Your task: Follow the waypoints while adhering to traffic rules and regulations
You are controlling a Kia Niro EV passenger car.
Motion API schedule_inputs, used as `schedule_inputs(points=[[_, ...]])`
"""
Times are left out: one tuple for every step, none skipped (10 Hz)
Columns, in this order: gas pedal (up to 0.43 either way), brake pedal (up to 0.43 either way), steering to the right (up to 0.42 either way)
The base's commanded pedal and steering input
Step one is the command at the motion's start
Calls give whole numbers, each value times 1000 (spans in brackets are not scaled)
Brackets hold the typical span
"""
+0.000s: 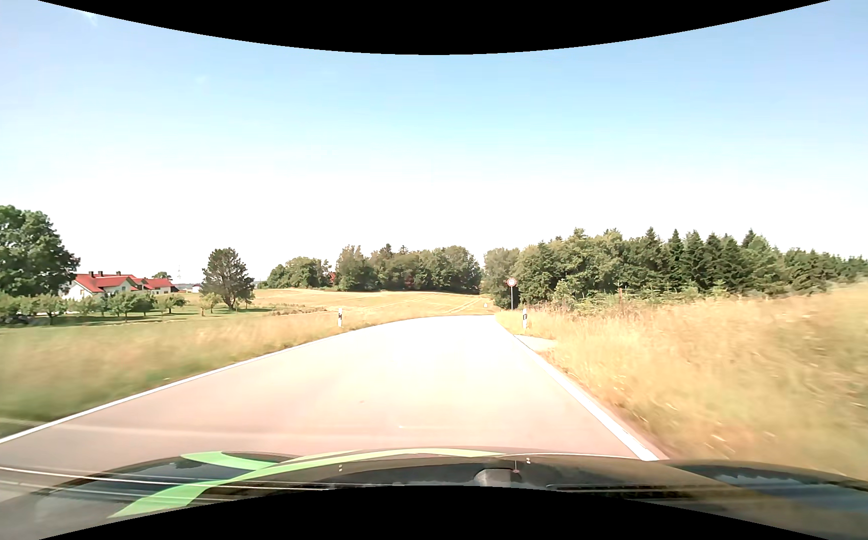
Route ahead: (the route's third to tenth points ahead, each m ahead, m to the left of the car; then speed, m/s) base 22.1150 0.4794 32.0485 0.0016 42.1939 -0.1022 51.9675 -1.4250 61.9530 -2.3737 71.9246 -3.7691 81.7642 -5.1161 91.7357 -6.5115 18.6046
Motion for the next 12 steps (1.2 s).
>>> schedule_inputs(points=[[169,0,6],[157,0,6],[138,0,6],[118,0,5],[110,0,5],[118,0,6],[130,0,6],[130,0,6],[130,0,6],[130,0,6],[130,0,7],[130,0,7]])
